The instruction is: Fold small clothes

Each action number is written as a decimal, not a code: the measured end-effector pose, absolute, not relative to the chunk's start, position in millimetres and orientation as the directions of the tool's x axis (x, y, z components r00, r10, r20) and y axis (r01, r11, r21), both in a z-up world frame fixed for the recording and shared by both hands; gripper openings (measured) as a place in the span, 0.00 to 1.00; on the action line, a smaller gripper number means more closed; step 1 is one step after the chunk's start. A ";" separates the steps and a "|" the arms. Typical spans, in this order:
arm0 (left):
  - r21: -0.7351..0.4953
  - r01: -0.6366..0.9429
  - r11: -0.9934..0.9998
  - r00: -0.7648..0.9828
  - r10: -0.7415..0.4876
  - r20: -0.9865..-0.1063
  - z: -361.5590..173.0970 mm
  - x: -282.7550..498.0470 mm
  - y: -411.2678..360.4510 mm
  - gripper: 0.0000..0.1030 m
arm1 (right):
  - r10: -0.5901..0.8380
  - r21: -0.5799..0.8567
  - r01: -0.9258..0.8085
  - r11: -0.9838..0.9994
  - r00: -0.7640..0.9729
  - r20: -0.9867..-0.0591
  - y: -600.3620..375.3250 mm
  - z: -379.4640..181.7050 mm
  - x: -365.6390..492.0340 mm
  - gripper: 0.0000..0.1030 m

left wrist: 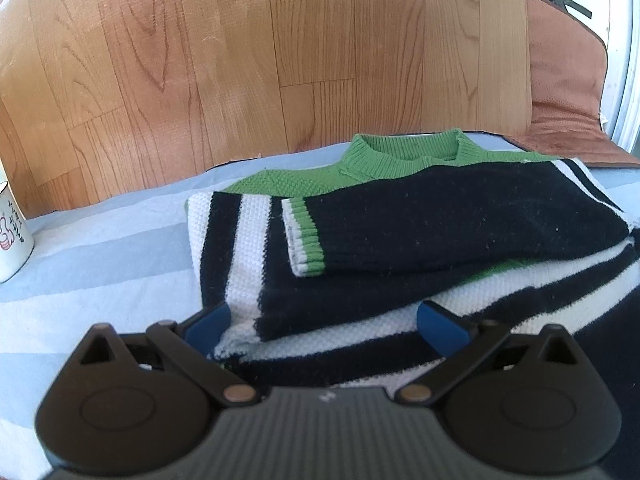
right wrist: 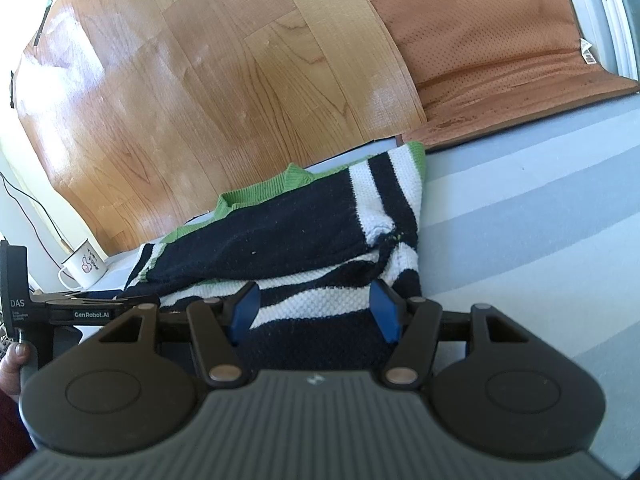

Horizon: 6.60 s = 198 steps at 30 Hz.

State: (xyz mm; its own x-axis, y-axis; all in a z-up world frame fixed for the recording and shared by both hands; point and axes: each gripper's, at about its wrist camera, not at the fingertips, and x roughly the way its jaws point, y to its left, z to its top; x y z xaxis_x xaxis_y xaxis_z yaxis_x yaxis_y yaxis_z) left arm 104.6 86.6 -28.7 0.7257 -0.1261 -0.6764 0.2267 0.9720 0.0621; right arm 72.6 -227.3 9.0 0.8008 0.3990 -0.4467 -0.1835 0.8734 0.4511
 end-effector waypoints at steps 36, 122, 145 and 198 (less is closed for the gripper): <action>-0.225 0.075 0.971 0.695 -0.213 -0.687 22.0 -165.5 186.1 0.97 | 0.811 0.649 -0.492 0.580 0.421 -0.406 -309.5 25.8 -102.4 0.27; -0.049 0.000 0.999 0.782 -0.030 -0.623 -11.9 8.4 119.6 0.60 | 0.316 0.267 -0.208 0.941 0.819 -0.479 -269.1 43.7 62.5 0.13; -0.430 -0.074 0.900 0.661 -0.279 -0.697 -15.5 -43.1 183.8 0.11 | 0.482 0.622 -0.074 0.779 0.706 -0.519 -285.0 36.5 6.7 0.11; -0.053 0.176 0.983 0.798 -0.174 -0.577 73.9 101.3 106.2 0.14 | 0.590 0.087 -0.659 0.748 0.599 -0.541 -164.9 144.5 151.8 0.14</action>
State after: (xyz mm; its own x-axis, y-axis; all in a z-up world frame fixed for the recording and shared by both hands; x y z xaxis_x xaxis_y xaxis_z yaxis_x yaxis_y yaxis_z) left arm 101.3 106.2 73.9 0.7978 -0.1741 -0.5773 0.1760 0.9830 -0.0532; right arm 151.8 -164.9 144.4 0.5987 0.5903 -0.5413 -0.6586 0.7475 0.0867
